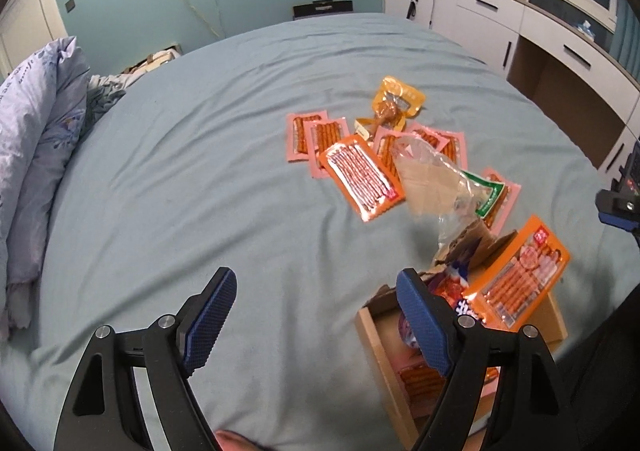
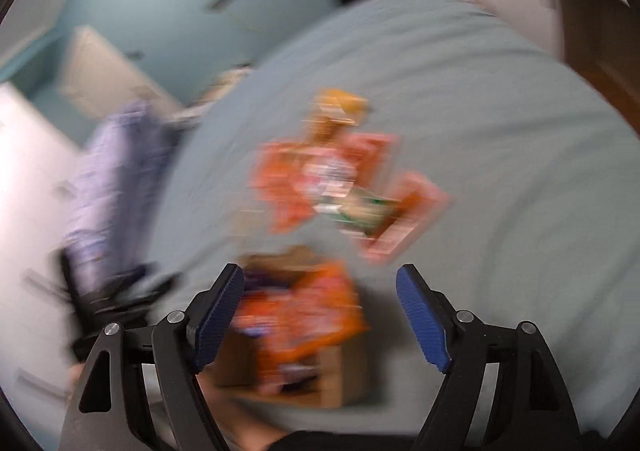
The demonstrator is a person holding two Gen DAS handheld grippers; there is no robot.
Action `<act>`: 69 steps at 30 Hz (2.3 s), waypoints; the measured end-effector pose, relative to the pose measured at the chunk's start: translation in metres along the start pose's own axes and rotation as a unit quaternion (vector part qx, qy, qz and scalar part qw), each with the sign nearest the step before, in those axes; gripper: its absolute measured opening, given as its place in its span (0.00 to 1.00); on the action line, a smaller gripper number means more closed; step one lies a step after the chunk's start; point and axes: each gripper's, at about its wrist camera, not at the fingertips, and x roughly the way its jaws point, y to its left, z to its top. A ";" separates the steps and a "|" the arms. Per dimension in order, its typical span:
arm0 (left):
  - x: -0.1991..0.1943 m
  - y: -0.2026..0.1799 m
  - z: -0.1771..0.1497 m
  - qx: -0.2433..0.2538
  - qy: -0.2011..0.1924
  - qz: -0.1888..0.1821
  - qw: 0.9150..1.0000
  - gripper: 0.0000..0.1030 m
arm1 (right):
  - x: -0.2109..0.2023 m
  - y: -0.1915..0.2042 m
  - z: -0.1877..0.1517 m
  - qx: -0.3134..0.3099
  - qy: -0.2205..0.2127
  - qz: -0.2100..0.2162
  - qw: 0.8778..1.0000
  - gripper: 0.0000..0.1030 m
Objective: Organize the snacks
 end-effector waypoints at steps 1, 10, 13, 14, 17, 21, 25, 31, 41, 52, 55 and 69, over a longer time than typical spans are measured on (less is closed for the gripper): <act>0.000 -0.001 0.000 0.001 0.001 0.002 1.000 0.81 | 0.003 -0.003 -0.001 0.018 0.000 -0.033 0.999 0.76; 0.005 -0.001 0.002 -0.003 0.008 0.009 1.000 0.81 | 0.005 0.015 -0.006 -0.019 0.005 -0.025 1.000 0.76; 0.006 -0.002 0.001 0.002 0.010 0.014 1.000 0.81 | 0.000 0.018 -0.004 -0.035 -0.003 -0.023 0.999 0.76; 0.006 -0.003 0.002 0.005 0.010 0.016 1.000 0.81 | 0.001 0.018 -0.004 -0.039 -0.001 -0.027 0.999 0.76; 0.004 -0.005 0.002 0.010 0.007 0.018 1.000 0.81 | 0.009 0.017 -0.003 -0.046 0.007 -0.031 0.998 0.76; 0.003 -0.006 0.001 0.015 0.004 0.022 1.000 0.81 | 0.014 0.017 -0.001 -0.047 0.003 -0.034 0.998 0.76; 0.002 -0.005 0.001 0.012 0.002 0.021 1.000 0.81 | 0.013 0.016 0.000 -0.038 0.002 -0.033 0.999 0.76; 0.001 0.002 0.002 -0.004 0.004 0.010 1.000 0.81 | 0.016 0.012 0.002 -0.029 0.006 -0.031 0.999 0.76; 0.005 0.006 0.004 -0.023 0.016 -0.008 1.000 0.81 | 0.019 0.012 0.006 -0.027 0.011 -0.018 0.999 0.76; 0.021 0.013 0.019 -0.035 0.023 -0.012 0.999 0.81 | 0.028 -0.001 0.023 0.005 0.015 0.002 1.000 0.76; 0.031 0.023 0.026 -0.053 0.028 -0.006 0.998 0.81 | 0.036 -0.012 0.033 0.030 0.016 0.006 0.999 0.76; 0.059 0.043 0.052 -0.077 0.025 0.019 0.997 0.81 | 0.055 -0.024 0.057 0.048 0.020 -0.035 0.998 0.76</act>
